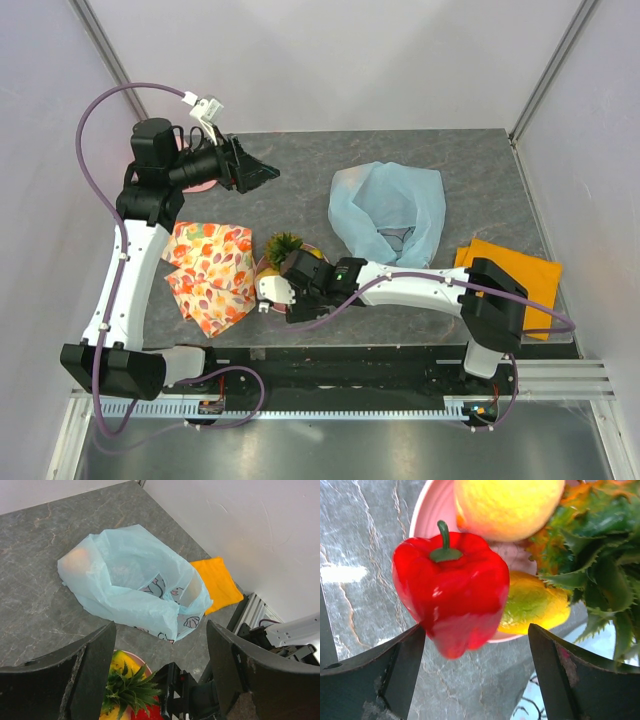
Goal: Take the fake fruits out of the plastic bag
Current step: Place the fake fruit on the plate, then adjust the plastic bag at the center of the board.
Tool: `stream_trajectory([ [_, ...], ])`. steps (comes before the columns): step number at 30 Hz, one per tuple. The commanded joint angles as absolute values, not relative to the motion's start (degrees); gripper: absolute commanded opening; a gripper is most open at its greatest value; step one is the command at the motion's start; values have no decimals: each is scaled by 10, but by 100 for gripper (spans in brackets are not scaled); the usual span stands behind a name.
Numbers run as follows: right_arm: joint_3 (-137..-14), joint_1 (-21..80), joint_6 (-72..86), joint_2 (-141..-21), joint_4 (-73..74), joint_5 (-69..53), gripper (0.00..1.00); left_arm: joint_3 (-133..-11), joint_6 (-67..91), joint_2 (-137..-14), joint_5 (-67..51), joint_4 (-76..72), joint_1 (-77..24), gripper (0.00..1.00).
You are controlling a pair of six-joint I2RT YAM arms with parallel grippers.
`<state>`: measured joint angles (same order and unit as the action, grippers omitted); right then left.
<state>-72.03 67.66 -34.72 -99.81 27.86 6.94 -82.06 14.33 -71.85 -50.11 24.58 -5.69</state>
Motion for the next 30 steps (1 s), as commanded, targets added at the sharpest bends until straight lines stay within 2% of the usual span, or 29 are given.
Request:
stream_trajectory([
  [1, -730, 677, -333, -951, 296, 98, 91, -819, 162, -722, -519, 216, -54, 79],
  [7, -705, 675, -317, -899, 324, 99, 94, -818, 165, -722, -519, 211, -54, 79],
  [16, -663, 643, -365, -804, 400, 33, 95, -846, 169, -749, -528, 209, -54, 79],
  [19, -663, 586, -358, -752, 435, 15, 95, -862, 175, -762, -524, 207, -61, 79],
  [23, -690, 404, -307, -702, 447, -30, 94, -885, 172, -798, -505, 212, -86, 79],
  [30, -700, 254, -219, -681, 453, -107, 98, -925, 67, -865, -438, 299, -226, 80],
])
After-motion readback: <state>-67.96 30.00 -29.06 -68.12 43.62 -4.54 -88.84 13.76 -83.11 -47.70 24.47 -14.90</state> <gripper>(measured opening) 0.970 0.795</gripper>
